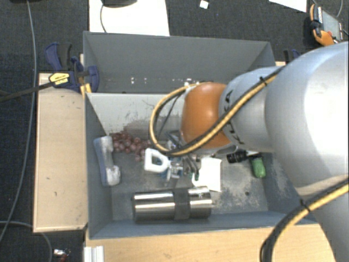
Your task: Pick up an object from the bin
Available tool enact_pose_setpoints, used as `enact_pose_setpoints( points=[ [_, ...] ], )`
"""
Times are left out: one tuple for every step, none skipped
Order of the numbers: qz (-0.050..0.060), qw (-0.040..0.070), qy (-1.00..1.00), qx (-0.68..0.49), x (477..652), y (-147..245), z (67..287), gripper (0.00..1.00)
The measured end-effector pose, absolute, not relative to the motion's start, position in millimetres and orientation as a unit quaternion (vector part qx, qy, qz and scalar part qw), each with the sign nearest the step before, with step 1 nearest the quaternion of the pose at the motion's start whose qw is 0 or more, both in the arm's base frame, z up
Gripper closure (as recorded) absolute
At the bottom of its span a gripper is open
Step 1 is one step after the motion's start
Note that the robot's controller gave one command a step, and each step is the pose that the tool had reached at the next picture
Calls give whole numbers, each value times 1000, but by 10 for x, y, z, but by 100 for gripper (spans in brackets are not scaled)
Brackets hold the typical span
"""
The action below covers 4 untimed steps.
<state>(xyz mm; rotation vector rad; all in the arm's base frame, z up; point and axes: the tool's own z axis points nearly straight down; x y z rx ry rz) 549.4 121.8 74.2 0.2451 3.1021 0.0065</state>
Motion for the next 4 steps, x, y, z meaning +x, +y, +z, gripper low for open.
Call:
enact_pose_setpoints(
  points=[
    [2, 13, 998, -56, 5615, 1062, 789, 100],
    [2, 13, 998, -56, 5615, 1062, 790, 100],
    [1, 7, 998, -56, 5582, 1058, 1042, 100],
    [1, 10, 998, -56, 5597, 1060, 1386, 100]
  ],
)
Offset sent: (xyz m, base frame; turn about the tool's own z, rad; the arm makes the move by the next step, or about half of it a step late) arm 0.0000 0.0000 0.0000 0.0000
